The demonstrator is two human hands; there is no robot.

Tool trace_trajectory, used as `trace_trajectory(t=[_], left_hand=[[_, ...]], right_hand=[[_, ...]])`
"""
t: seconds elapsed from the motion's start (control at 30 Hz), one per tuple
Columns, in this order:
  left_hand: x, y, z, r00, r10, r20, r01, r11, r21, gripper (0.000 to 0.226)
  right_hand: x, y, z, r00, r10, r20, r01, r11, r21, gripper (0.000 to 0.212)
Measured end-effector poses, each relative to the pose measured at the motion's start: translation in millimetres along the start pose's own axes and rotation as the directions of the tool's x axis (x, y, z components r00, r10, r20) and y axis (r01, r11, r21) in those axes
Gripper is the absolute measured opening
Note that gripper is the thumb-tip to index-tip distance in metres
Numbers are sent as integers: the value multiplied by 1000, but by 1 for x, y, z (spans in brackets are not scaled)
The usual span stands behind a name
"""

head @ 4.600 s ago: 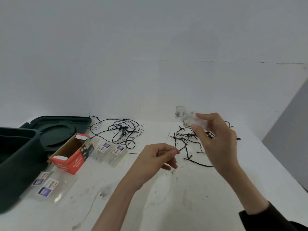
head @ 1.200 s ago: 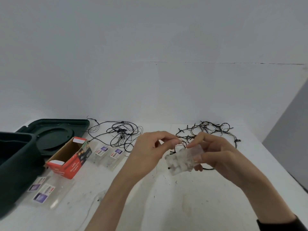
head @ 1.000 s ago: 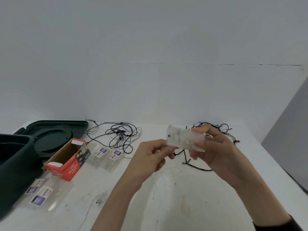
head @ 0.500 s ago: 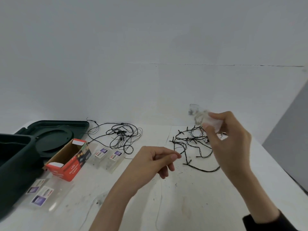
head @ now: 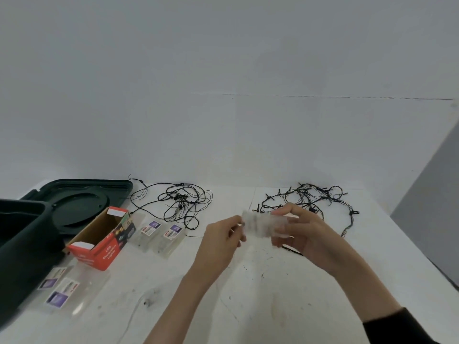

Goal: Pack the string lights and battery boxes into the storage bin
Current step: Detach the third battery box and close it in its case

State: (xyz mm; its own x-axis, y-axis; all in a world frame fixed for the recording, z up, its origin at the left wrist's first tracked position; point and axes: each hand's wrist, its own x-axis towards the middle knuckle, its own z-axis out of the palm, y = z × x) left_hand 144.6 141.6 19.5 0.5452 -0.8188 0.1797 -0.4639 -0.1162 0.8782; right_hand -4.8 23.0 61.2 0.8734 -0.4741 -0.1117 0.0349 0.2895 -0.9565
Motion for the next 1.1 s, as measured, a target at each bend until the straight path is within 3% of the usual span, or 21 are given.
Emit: trace_trajectory(t=[0.13,0.2,0.33,0.47,0.6,0.73,0.83,0.9,0.93,1.0,1.07,1.1], left_hand=[[-9,-12,15,994,-48,97,58,992,-110,18],[-12,-16,20,984,-93,150,115,983,-146,18],[-18,-30,26,960,-173,222,201,973,-113,22],[-20,-45,23,944,-220,247,232,973,-21,16],[-22,-52,18,926,-232,298,236,972,22,13],[-25,-51,17,887,-237,396,246,969,28,13],[-24,-48,14,873,-236,427,273,962,-27,17],[-22,-46,10,895,-232,380,281,956,-78,19],[-22,-44,7,913,-231,336,286,950,-124,19],[-19,-39,-1,944,-234,234,291,924,-250,18],[-18,-31,-10,958,-247,148,286,873,-396,18],[-16,-27,-14,959,-254,123,282,839,-465,17]], right_hand=[[15,17,-4,990,31,-135,19,937,348,40],[20,20,-5,982,39,-184,44,902,429,32],[31,20,-12,950,25,-313,151,838,525,37],[34,12,-23,889,-42,-456,297,812,503,40],[35,3,-35,830,-87,-551,379,812,444,17],[37,-10,-40,785,-157,-600,440,823,360,19],[39,-17,-39,753,-271,-599,434,890,143,21],[37,-16,-38,704,-426,-568,371,903,-217,22],[37,-15,-38,681,-508,-527,288,848,-446,21],[36,-13,-38,700,-602,-384,81,601,-795,17],[32,-11,-34,809,-529,-255,-39,384,-922,18],[31,-9,-31,870,-445,-212,-64,325,-944,20]])
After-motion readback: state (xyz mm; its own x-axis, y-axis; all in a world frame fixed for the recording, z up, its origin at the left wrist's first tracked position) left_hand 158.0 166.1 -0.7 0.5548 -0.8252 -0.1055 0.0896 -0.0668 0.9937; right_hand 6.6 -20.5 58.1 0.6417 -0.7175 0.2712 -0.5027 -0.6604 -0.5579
